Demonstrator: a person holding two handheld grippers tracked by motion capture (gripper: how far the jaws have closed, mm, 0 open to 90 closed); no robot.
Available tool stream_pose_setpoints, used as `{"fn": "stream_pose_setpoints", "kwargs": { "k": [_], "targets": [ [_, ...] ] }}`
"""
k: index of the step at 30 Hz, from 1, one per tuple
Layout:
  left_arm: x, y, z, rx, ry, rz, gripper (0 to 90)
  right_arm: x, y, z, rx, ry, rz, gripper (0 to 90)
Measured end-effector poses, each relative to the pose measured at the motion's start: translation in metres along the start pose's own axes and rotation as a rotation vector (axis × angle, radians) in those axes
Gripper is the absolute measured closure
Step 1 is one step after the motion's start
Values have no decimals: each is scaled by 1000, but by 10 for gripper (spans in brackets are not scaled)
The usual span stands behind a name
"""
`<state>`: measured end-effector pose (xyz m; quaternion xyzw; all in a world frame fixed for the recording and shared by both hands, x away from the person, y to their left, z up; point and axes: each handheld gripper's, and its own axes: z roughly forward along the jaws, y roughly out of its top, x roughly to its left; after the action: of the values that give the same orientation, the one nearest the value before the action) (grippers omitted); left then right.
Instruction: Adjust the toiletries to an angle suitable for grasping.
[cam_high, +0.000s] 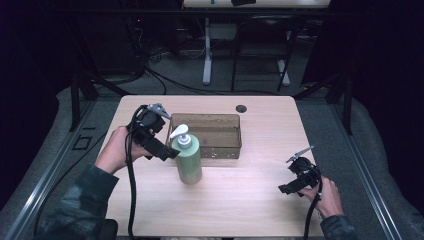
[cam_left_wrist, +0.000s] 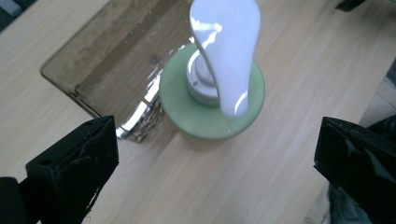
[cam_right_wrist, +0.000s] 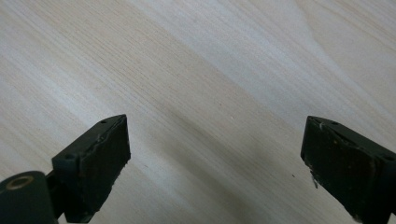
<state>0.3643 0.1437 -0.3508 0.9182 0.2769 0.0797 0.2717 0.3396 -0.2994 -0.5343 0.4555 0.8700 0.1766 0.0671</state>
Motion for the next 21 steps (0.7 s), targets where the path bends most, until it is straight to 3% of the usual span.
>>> {"fn": "stream_pose_setpoints", "kwargs": {
  "k": [4,8,9,16,17,21],
  "targets": [
    [-2,9,4,5,-8,12,15,0,0,0,0,-1,-1,78],
    [-2,18,6,5,-25,24,155,0,0,0,-2,-5,2,80],
    [-3,20,6,4,-27,26,155,0,0,0,-2,-5,2,80],
    [-6,32,8,10,-17,42,304,0,-1,-1,0,-6,7,82],
    [-6,34,8,11,-13,44,388,0,-1,-1,1,-7,7,83],
    [-4,39,8,5,5,35,440,-1,-1,-1,0,-8,4,86]
  ]
}}
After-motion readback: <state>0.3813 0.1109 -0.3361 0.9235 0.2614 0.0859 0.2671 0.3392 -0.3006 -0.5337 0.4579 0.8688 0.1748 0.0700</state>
